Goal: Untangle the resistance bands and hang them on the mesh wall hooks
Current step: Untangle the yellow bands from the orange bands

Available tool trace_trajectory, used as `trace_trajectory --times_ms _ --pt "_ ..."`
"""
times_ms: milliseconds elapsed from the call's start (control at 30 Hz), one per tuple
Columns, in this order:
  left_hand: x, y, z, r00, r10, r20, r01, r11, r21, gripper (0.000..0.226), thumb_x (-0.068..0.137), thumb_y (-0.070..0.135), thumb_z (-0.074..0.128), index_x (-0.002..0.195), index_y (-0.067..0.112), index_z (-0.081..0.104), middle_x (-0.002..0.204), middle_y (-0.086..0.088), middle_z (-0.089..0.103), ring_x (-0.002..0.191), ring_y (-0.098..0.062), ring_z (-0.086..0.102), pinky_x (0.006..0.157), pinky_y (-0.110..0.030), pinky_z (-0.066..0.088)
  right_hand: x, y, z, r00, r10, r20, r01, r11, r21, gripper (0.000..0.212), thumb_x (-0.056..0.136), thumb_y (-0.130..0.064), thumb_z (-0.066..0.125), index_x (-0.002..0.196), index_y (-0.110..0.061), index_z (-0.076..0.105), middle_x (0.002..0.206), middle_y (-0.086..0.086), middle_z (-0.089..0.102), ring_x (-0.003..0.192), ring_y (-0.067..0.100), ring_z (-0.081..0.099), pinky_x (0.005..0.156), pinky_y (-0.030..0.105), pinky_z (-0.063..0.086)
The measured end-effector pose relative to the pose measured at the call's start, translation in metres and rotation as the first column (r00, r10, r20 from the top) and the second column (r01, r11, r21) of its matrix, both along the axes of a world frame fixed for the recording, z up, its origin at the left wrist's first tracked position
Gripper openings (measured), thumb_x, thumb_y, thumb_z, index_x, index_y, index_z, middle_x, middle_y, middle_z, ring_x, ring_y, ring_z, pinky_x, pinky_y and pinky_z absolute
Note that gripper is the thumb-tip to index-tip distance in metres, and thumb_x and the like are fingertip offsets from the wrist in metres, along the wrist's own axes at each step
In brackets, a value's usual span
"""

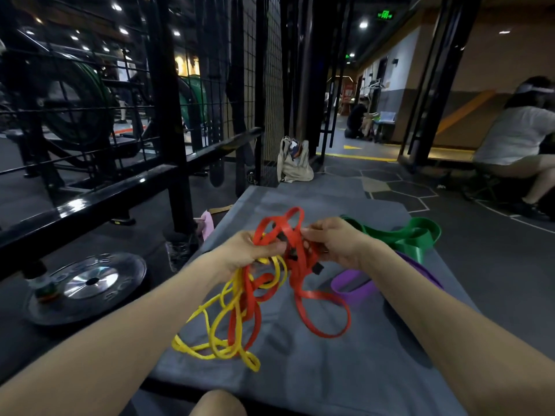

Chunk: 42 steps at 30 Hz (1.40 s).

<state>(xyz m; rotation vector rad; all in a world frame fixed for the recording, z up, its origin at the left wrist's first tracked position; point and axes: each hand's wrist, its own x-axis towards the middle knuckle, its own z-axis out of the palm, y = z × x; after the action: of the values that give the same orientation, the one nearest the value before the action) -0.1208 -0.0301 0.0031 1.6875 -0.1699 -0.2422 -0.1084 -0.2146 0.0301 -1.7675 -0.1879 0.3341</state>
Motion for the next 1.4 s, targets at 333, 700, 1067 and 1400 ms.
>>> trace_trajectory --times_ms 333,700,1067,1400 --pt "-0.009 -0.013 -0.005 0.959 0.024 -0.283 -0.112 0.947 -0.300 0.024 0.086 0.021 0.062 0.067 0.007 0.056 0.041 -0.003 0.049 0.032 -0.009 0.042 0.030 -0.012 0.028 0.000 -0.005 -0.006 0.973 0.173 0.151 -0.159 0.982 -0.098 0.040 0.087 0.016 0.044 0.081 -0.015 0.069 0.073 0.002 0.068 0.067 0.007 0.065 0.064 0.017 0.055" --pt "-0.014 0.021 0.004 0.959 -0.138 -0.248 -0.033 0.812 -0.582 0.038 0.057 0.046 0.076 0.065 0.010 0.068 0.042 0.002 0.046 0.031 -0.004 0.036 0.033 -0.012 0.024 0.016 0.006 -0.069 0.891 0.356 0.283 -0.124 0.788 -0.603 0.009 0.083 -0.011 0.063 0.079 -0.018 0.061 0.082 0.005 0.066 0.077 0.012 0.057 0.074 0.028 0.046" --pt "0.000 0.075 -0.006 0.926 0.113 -0.359 -0.190 0.964 -0.185 0.030 0.085 0.034 0.055 0.074 0.006 0.054 0.047 -0.001 0.054 0.025 -0.003 0.025 0.031 -0.009 0.018 0.027 -0.052 -0.093 0.959 0.015 0.284 0.267 0.294 -0.918 0.031 0.089 -0.032 0.051 0.112 -0.012 0.056 0.113 0.014 0.062 0.104 0.034 0.061 0.080 0.038 0.048" --pt "0.025 0.148 -0.023 0.654 0.726 -0.214 -0.729 0.680 0.079 0.033 0.087 0.040 0.059 0.067 0.014 0.057 0.035 -0.001 0.051 0.019 -0.008 0.030 0.033 -0.007 0.025 0.010 -0.088 -0.118 0.948 -0.110 0.300 0.313 0.128 -0.941 0.029 0.094 -0.015 0.041 0.120 -0.012 0.053 0.119 0.008 0.060 0.110 0.031 0.059 0.086 0.039 0.047"
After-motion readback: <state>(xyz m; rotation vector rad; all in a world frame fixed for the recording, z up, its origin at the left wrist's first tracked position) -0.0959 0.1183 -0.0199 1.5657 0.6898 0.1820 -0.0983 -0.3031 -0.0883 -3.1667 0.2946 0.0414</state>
